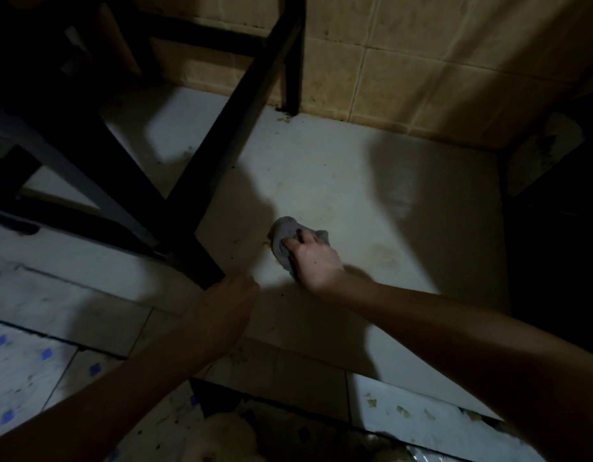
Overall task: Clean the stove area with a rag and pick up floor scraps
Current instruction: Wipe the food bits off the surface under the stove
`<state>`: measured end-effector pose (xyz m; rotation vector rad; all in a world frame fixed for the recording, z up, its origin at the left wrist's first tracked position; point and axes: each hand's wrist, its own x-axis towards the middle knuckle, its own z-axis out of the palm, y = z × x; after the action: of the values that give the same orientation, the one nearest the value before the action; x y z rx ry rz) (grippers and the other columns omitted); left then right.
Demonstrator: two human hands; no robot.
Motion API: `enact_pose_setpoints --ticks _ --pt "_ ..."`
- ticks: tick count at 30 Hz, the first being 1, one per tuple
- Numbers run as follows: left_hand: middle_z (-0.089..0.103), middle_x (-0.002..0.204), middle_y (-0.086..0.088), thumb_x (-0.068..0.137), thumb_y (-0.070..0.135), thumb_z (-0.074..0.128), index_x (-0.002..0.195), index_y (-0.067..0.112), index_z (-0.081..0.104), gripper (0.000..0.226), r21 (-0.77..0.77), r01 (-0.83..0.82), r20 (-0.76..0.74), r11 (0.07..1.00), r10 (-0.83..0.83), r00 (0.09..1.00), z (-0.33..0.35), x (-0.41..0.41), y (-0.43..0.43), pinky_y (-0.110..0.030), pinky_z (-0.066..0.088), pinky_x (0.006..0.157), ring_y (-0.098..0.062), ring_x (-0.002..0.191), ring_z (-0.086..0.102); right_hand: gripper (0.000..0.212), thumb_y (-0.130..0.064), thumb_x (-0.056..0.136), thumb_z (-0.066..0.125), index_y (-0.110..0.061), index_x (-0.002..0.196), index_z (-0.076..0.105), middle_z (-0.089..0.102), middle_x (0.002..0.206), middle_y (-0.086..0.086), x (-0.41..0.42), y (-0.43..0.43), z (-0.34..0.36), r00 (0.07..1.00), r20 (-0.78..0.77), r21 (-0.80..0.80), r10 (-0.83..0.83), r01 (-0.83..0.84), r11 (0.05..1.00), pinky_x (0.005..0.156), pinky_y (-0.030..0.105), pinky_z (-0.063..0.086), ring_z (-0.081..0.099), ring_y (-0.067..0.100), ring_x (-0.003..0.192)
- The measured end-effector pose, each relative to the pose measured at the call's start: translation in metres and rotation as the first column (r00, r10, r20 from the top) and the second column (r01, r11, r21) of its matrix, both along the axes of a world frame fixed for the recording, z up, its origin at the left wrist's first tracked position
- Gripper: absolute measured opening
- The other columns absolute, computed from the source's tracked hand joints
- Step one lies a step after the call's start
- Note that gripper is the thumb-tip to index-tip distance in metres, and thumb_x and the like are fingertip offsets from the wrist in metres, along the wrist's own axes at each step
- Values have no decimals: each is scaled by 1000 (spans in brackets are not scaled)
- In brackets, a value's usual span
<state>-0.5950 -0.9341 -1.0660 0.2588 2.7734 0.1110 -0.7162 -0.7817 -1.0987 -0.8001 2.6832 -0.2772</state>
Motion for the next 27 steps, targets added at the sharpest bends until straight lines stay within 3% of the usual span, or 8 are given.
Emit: enact_pose_setpoints --ticks 5,9,13,19,22,27 --pt "37 140 -8 99 12 31 135 11 36 36 -69 61 11 996 -60 998 1 10 5 -31 34 103 -19 126 37 49 -3 88 50 -18 136 47 40 136 14 1 -8 -3 982 93 -85 166 -158 984 103 38 34 39 33 128" --pt "42 135 -8 96 9 37 131 9 42 35 32 16 -25 999 -15 1000 3 7 4 -28 33 97 -21 122 41 42 -2 85 51 -12 126 57 49 133 14 -5 5 1 946 106 -156 306 -288 945 106 30 25 43 28 127" --pt "49 127 -13 96 4 38 121 3 51 29 133 15 -52 991 -8 999 -2 1 3 -28 36 95 -22 118 47 34 -8 91 52 -13 123 61 49 139 10 0 26 -1 923 93 -182 372 -352 918 113 32 22 40 23 133" --pt "58 109 -17 83 -5 56 107 -2 60 24 80 65 -152 995 -52 987 -1 -15 2 -37 47 85 -31 101 55 37 -6 90 53 -16 124 60 48 141 9 13 77 2 934 77 -177 348 -331 927 113 30 20 39 24 134" --pt "50 121 -10 90 4 43 116 6 53 28 42 24 -70 999 -21 997 0 -24 10 -38 39 94 -24 111 47 38 -5 88 55 -16 124 60 47 141 9 22 101 3 956 59 -171 288 -274 946 113 29 19 37 24 136" --pt "51 115 -11 90 12 46 114 7 53 25 29 65 -17 997 -64 998 1 -42 27 -43 43 89 -29 106 50 39 -7 90 53 -19 126 58 40 147 6 35 143 0 986 69 -109 151 -143 984 113 27 17 32 21 138"
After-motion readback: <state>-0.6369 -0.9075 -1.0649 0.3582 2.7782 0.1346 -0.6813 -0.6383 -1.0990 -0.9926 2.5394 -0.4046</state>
